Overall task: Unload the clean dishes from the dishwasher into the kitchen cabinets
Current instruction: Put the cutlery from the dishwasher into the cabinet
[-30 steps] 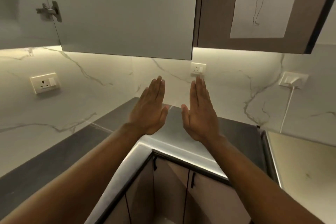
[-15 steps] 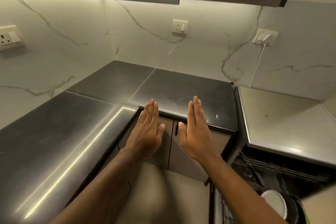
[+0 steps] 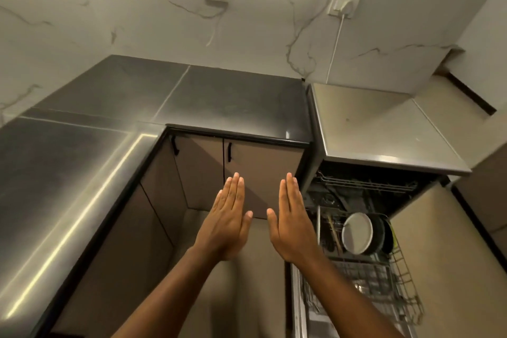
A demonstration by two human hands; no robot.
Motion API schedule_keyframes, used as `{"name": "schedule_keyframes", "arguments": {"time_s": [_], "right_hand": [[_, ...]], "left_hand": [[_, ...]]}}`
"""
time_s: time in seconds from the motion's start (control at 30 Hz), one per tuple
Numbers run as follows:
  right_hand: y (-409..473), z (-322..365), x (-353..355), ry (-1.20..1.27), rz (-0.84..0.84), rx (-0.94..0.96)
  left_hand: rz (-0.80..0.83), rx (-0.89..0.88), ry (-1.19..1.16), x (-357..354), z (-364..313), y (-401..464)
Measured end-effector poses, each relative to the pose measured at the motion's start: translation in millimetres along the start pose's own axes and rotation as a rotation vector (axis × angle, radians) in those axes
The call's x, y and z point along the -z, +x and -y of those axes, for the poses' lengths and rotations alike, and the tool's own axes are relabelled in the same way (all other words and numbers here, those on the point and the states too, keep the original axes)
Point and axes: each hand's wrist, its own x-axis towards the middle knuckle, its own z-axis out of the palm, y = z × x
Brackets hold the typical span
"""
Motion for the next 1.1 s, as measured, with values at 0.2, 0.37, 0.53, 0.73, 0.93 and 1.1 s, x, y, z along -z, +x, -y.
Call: {"name": "schedule_keyframes", "arguments": {"time_s": [0.2,0.37,0.53,0.73,0.93,1.1], "right_hand": [[-33,-26,-1,-0.038,0.020,-0.037],[-62,-68,11,-0.035,0.019,-0.088],[-102,-127,36,-0.039,0.017,-0.140],[-136,-175,49,-0.004,0.063,-0.179],[-168,-216,65,0.040,0.055,-0.189],[-183,-238,74,0.075,0.033,-0.207]], "left_hand": [[0.054,-0.004,-0.025,-29,-23,-5],[0.116,0.001,-0.013,-62,-60,-12],[0.159,-0.013,-0.020,-104,-110,-22],[0.191,0.000,-0.016,-140,-157,-25],[0.228,-0.010,-0.043,-168,-210,-30],[0.259,-0.036,-0.032,-181,-236,-27]]}}
